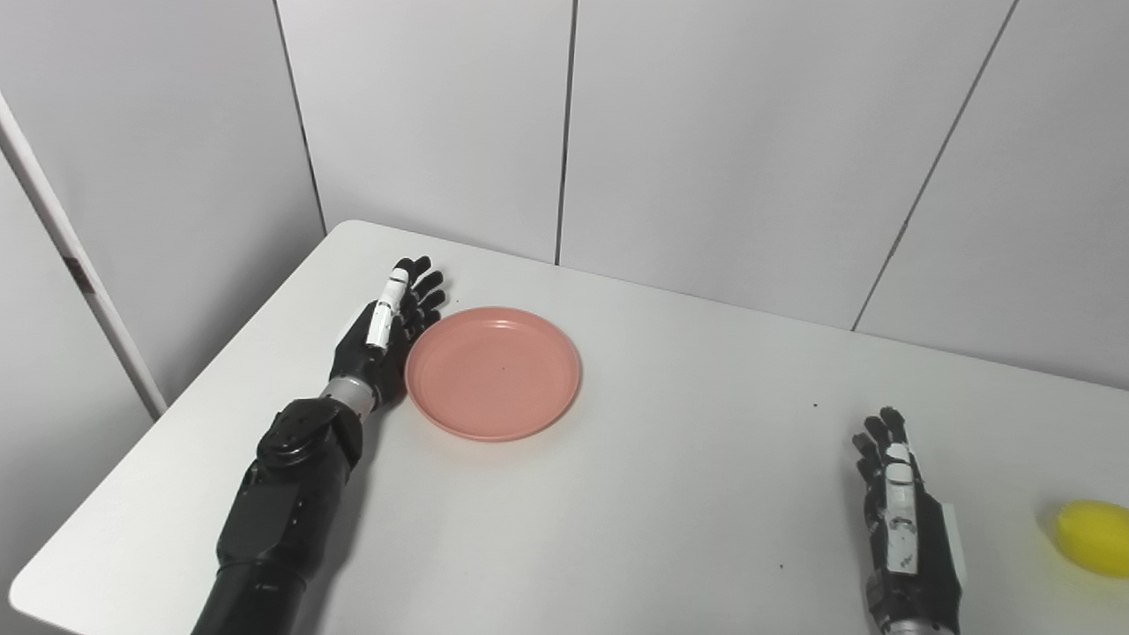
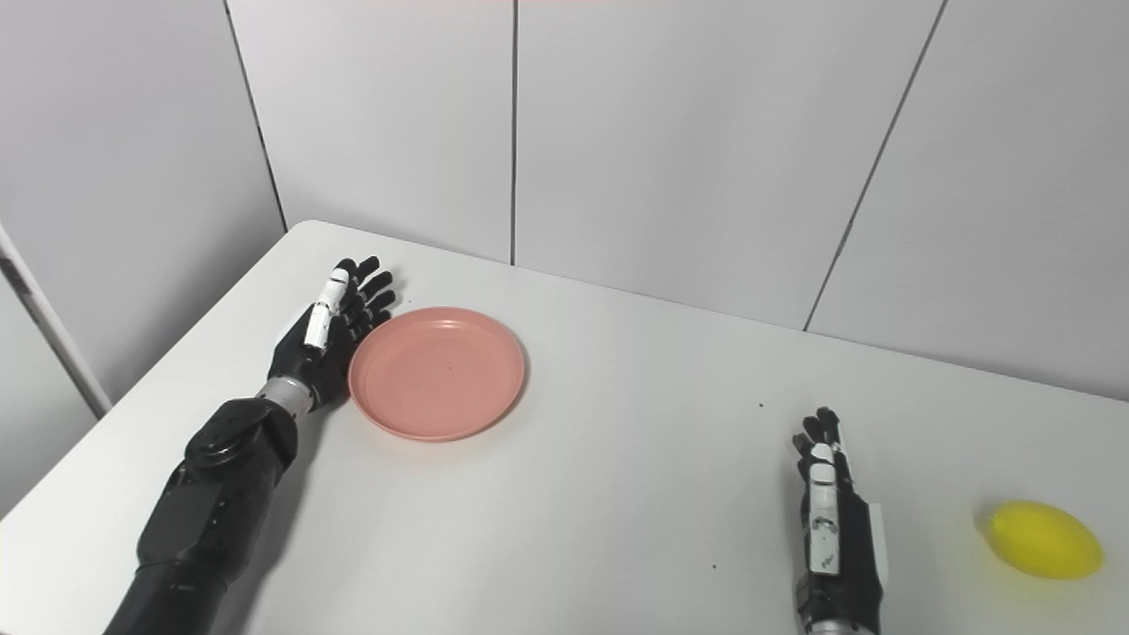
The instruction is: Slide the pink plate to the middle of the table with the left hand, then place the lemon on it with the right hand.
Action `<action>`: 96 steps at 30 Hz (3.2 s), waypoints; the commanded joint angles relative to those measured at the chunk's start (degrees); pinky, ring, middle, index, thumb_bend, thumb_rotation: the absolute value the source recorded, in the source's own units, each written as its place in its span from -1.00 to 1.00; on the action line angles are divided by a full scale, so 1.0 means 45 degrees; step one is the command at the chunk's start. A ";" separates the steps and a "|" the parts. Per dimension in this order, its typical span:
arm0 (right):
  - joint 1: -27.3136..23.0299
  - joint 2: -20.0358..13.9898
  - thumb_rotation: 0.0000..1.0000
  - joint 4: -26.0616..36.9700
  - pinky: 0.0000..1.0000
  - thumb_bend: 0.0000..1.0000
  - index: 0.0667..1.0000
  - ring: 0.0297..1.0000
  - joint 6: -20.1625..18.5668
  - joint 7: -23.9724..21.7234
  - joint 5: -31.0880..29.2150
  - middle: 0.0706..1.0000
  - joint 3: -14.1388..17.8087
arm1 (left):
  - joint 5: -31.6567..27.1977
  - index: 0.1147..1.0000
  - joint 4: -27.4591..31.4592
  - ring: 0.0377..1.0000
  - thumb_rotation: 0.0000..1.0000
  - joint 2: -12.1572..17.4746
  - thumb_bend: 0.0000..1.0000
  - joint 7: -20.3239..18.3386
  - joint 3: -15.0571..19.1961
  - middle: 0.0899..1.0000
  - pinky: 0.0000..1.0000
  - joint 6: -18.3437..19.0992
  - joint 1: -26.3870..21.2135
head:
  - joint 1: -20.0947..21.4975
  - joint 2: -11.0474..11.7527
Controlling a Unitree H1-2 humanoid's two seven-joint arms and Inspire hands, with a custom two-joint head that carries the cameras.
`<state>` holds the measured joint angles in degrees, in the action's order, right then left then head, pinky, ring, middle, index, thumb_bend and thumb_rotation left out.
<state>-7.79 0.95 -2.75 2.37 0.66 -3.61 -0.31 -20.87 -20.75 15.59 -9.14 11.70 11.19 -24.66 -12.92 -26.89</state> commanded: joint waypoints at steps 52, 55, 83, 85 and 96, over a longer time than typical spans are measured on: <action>0.0071 0.0436 1.00 0.0296 0.94 -0.52 0.91 0.88 -0.0055 0.0164 0.0437 0.89 -0.0079 | 0.1124 0.82 0.1740 0.87 1.00 -0.2158 -0.17 -0.0310 -0.2598 0.86 0.86 0.0811 0.0388 | 0.1292 -0.0647; 0.0089 0.0527 1.00 0.0394 0.93 -0.51 0.91 0.88 -0.0195 0.0203 0.0426 0.88 -0.0084 | 0.1089 0.85 0.2019 0.90 1.00 -0.2292 -0.16 -0.0323 -0.2633 0.88 0.89 0.0962 0.0484 | 0.1465 -0.0708; 0.0141 0.0905 1.00 0.0710 0.90 -0.54 0.93 0.89 -0.0486 0.0254 0.0582 0.91 -0.0302 | 0.1338 0.88 0.3626 0.91 1.00 -0.3666 -0.16 0.0039 -0.3481 0.91 0.96 0.2189 0.1282 | 0.2623 -0.1159; 0.0123 0.0905 1.00 0.0669 0.90 -0.55 0.93 0.89 -0.0419 0.0266 0.0615 0.91 -0.0312 | 0.1407 0.87 0.3651 0.90 1.00 -0.3732 -0.17 0.0101 -0.3493 0.90 0.95 0.2249 0.1310 | 0.2672 -0.1189; 0.0069 0.0874 1.00 0.0862 0.90 -0.52 0.92 0.87 -0.0678 0.0389 0.0742 0.89 -0.0240 | 0.1463 0.89 0.3456 0.92 1.00 -0.3745 -0.15 0.0171 -0.3271 0.93 0.97 0.2054 0.1364 | 0.2890 -0.1278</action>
<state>-6.56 4.45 -0.79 -0.35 2.07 -0.81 -1.21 -14.24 -5.05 -0.53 -7.79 -2.59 19.68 -18.45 0.09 -32.61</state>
